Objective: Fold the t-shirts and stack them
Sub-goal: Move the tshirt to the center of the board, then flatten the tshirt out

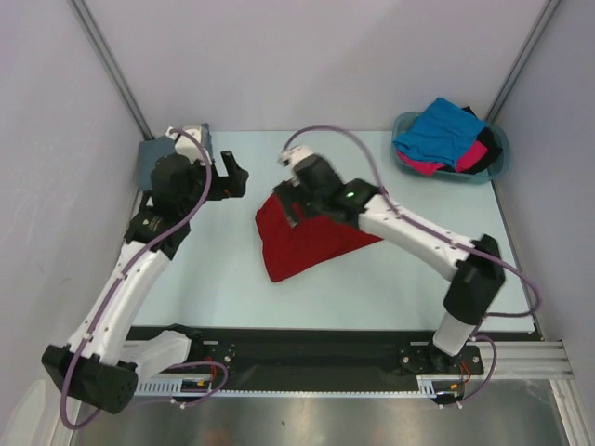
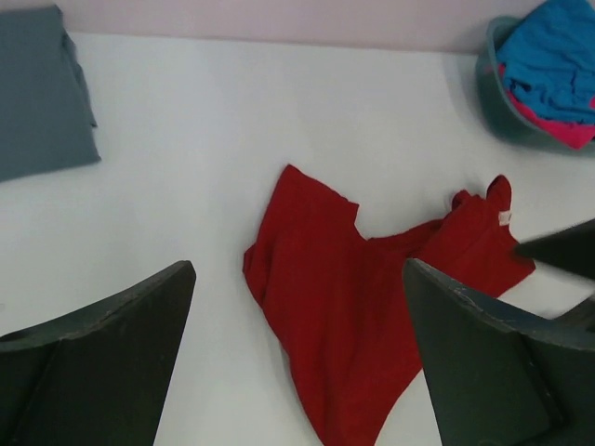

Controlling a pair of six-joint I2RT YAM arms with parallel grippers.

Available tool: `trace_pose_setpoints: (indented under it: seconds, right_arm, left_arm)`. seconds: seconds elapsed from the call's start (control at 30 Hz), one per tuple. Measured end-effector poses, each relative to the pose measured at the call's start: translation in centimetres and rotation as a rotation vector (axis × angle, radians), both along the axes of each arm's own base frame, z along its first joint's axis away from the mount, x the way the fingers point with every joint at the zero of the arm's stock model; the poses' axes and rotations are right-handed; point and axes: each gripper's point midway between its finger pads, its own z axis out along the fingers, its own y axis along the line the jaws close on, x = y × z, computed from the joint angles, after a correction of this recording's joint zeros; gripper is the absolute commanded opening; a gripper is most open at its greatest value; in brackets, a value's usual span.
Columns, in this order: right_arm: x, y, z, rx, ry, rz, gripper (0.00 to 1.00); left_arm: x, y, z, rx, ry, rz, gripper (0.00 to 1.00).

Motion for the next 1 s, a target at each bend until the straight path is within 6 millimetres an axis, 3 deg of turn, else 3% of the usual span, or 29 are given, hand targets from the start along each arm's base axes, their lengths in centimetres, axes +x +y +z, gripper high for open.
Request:
trace_pose_setpoints:
  seconds: [0.17,0.23,0.3,0.37,0.47,0.57,0.63,0.77,0.87,1.0]
  right_arm:
    - [8.8,-15.1,6.6,0.080,-0.176,-0.443,1.00]
    - [11.4,-20.0,7.5,0.097,-0.211,-0.582,1.00]
    - [13.1,-22.9,6.8,0.094,-0.208,-0.661,1.00]
    - [14.4,-23.9,4.8,0.084,-0.173,-0.691,0.98]
    - [16.5,-24.2,-0.1,0.057,-0.074,-0.701,0.97]
    - [17.4,-24.5,-5.3,0.036,0.040,-0.703,0.96]
    - [17.8,-25.1,-7.8,0.028,0.100,-0.714,0.95]
    - [18.9,-26.6,-10.6,0.053,0.171,-0.745,0.92]
    - [19.9,-27.3,-11.1,0.085,0.189,-0.760,0.84]
    - [20.6,-27.3,-11.3,0.119,0.203,-0.751,0.83]
  left_arm:
    - [2.6,-2.6,-6.2,-0.018,0.135,-0.074,1.00]
    - [3.6,-3.8,-9.2,-0.023,0.206,-0.106,1.00]
    - [4.8,-5.1,-12.6,-0.022,0.284,-0.132,1.00]
    - [5.7,-6.2,-16.1,-0.009,0.356,-0.150,1.00]
    - [6.3,-7.5,-22.0,0.018,0.494,-0.166,1.00]
    - [7.1,-8.1,-25.8,0.037,0.582,-0.161,1.00]
    - [7.9,-8.4,-27.1,0.045,0.607,-0.159,1.00]
    - [10.5,-9.0,-27.2,0.055,0.592,-0.139,1.00]
    - [12.4,-9.4,-26.3,0.056,0.558,-0.126,1.00]
    - [13.4,-9.2,-25.7,0.068,0.533,-0.098,1.00]
